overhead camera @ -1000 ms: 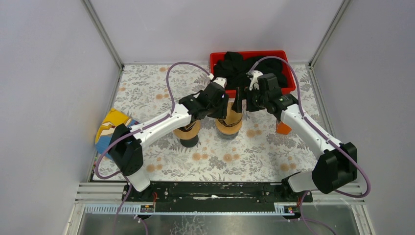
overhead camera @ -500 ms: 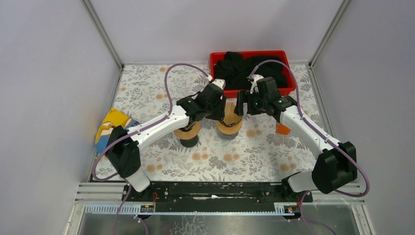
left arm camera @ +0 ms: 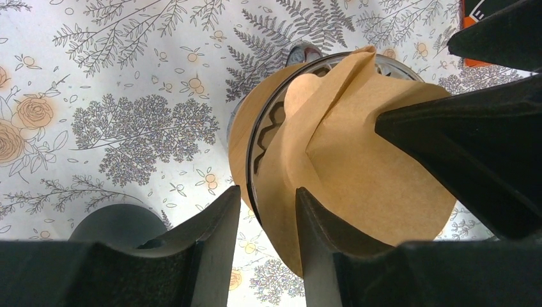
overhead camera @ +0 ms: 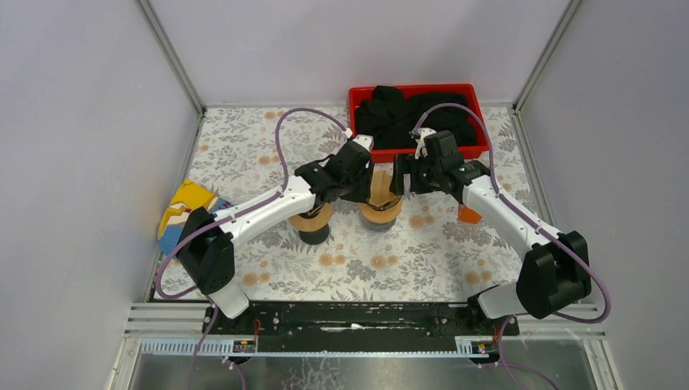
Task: Place the coffee filter in the dripper
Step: Adjust the coffee filter in the coffee dripper.
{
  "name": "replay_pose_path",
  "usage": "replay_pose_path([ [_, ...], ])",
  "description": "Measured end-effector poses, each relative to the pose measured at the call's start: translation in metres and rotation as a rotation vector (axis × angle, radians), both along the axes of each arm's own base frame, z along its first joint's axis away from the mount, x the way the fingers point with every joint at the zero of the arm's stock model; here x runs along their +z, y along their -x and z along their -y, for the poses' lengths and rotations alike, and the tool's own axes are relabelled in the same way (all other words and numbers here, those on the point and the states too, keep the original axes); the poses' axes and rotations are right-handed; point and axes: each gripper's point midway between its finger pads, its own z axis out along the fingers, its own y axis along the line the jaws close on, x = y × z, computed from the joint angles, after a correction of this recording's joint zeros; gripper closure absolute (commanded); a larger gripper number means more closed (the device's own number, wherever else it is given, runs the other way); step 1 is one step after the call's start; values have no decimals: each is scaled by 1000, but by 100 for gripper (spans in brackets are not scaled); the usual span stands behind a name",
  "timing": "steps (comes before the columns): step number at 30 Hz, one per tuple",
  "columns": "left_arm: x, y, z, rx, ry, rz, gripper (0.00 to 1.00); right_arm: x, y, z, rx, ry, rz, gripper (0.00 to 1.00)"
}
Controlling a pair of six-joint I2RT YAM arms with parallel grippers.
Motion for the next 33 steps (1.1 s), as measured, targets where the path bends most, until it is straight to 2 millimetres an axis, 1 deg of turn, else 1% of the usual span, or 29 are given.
replay_pose_path([
  [13, -10, -1, 2, -3, -13, -18, 57, -11, -1, 5, -20, 30, -18, 6],
  [23, -12, -1, 3, -5, -15, -23, 57, -12, -2, 2, -21, 17, -25, 5],
  [33, -15, 0, 3, -7, -20, -28, 58, -1, 7, -16, 37, -83, -44, 4],
])
